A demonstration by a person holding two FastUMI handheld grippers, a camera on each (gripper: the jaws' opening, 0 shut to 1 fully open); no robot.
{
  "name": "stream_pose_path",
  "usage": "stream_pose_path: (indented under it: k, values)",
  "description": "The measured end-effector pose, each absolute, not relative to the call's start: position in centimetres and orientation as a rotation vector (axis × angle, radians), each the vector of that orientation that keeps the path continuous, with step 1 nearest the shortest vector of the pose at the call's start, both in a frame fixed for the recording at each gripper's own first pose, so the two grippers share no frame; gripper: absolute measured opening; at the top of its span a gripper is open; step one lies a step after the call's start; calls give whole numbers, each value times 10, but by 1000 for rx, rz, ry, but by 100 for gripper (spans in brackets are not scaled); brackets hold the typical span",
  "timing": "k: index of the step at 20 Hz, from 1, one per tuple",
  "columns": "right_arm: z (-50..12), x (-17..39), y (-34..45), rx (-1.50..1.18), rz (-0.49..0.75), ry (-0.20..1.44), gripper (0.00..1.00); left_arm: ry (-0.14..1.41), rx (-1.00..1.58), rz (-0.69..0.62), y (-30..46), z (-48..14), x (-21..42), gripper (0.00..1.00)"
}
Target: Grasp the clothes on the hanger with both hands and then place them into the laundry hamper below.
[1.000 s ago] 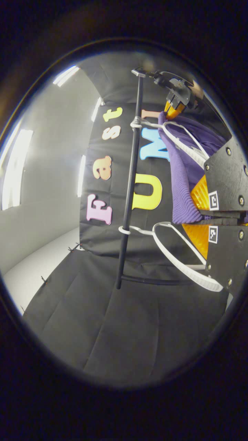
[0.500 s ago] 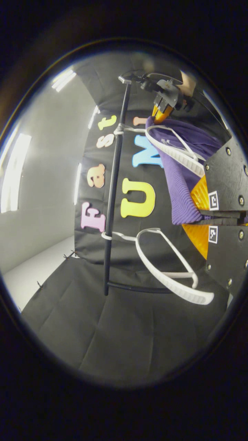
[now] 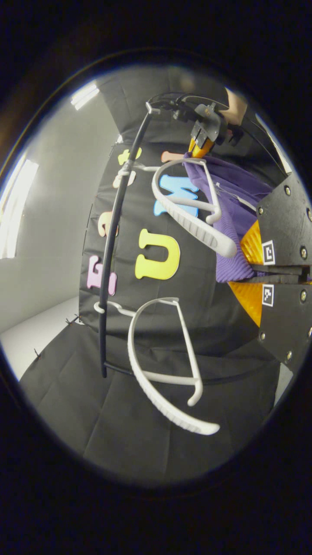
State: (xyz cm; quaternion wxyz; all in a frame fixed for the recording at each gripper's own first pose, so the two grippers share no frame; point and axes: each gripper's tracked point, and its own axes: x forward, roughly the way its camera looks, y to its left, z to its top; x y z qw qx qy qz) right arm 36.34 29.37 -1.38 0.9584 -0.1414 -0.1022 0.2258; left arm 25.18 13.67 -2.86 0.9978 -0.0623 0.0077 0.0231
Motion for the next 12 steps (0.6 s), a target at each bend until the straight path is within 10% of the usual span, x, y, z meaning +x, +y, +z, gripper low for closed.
stream_pose_path:
  k: [12]
  values:
    - [-58, 357, 259, -272, 504, -136, 0, 71, -193, 140, 115, -53, 242, 1]
